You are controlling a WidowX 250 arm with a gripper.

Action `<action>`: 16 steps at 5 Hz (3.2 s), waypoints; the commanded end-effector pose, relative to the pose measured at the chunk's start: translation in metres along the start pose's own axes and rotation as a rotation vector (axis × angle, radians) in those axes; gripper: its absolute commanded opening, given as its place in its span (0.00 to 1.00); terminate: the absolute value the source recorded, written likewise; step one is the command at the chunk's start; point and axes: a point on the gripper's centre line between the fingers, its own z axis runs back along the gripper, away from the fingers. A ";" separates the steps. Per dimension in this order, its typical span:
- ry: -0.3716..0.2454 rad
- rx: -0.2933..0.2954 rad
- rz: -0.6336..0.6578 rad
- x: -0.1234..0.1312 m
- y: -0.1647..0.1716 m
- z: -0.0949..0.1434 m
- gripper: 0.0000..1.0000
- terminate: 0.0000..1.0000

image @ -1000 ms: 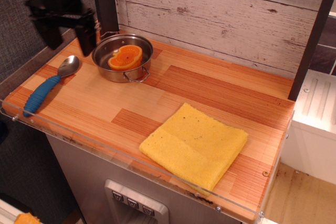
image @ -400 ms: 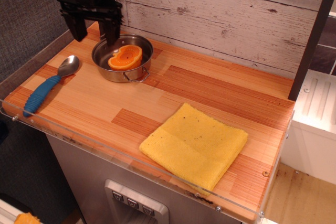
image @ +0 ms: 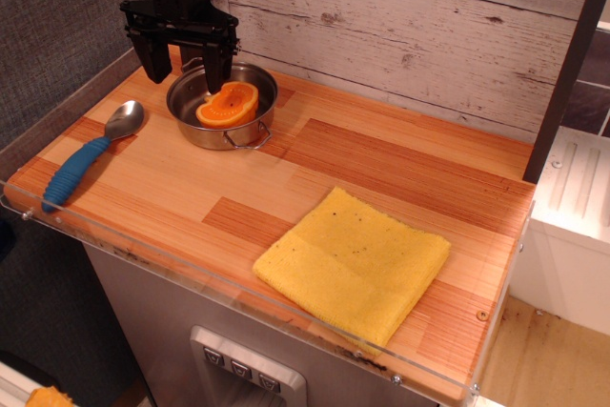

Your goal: Place the orange behind the cloth.

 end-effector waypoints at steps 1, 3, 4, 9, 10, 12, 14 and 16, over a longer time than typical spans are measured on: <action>-0.030 -0.019 0.004 0.002 -0.008 0.013 1.00 0.00; -0.002 -0.007 -0.001 -0.004 -0.012 0.001 1.00 0.00; 0.029 0.019 -0.006 -0.008 -0.013 -0.012 1.00 0.00; -0.058 0.029 0.029 -0.005 -0.009 0.012 0.00 0.00; -0.162 0.027 0.010 -0.010 -0.013 0.049 0.00 0.00; -0.164 -0.011 -0.180 -0.061 -0.072 0.063 0.00 0.00; -0.121 -0.074 -0.312 -0.035 -0.137 0.035 0.00 0.00; -0.061 -0.063 -0.347 -0.029 -0.180 0.000 0.00 0.00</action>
